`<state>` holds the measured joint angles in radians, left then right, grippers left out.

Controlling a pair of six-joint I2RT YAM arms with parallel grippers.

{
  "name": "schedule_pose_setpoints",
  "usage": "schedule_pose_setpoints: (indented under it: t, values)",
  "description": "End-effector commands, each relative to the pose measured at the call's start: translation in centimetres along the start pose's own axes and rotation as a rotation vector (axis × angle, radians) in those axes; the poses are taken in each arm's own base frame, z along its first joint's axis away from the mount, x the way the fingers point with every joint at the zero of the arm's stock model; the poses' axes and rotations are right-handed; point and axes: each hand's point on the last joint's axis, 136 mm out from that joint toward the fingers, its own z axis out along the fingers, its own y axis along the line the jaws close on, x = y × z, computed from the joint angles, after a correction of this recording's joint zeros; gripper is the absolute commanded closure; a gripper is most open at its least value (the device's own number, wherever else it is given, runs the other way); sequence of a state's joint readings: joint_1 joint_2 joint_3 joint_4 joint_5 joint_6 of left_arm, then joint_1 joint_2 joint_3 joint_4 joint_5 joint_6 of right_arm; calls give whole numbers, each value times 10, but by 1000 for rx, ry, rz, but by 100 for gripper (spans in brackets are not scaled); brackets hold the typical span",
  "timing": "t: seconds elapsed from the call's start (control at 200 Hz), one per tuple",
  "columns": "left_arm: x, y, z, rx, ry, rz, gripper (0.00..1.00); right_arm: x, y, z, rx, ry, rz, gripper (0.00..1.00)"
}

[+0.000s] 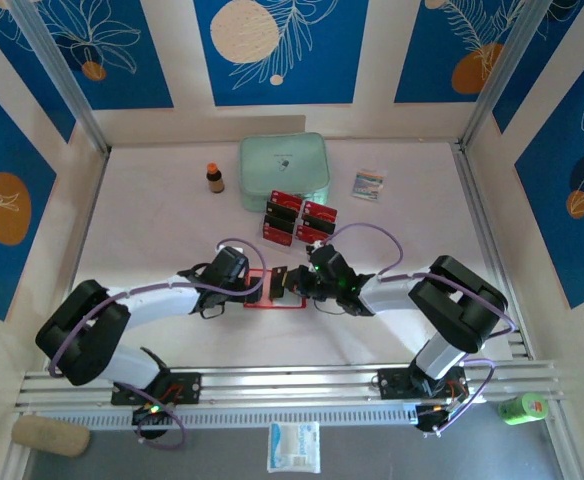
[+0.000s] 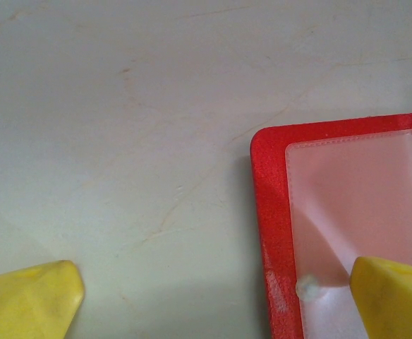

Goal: Put the credit cards into the card holder
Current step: Insert the credit card into the card slot.

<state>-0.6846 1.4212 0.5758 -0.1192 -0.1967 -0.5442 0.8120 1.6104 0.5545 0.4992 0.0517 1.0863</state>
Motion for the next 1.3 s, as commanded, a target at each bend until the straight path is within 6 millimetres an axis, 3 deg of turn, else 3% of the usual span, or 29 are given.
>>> schedule_pose_setpoints:
  t: [0.0, 0.655, 1.295]
  values:
    - [33, 19, 7, -60, 104, -11, 0, 11, -8, 1, 15, 28, 12, 100]
    - [32, 19, 8, -62, 104, -10, 0, 26, -22, -3, 83, 85, 44, 100]
    - [34, 20, 9, -61, 106, -11, 0, 32, -21, 7, 98, 142, 46, 100]
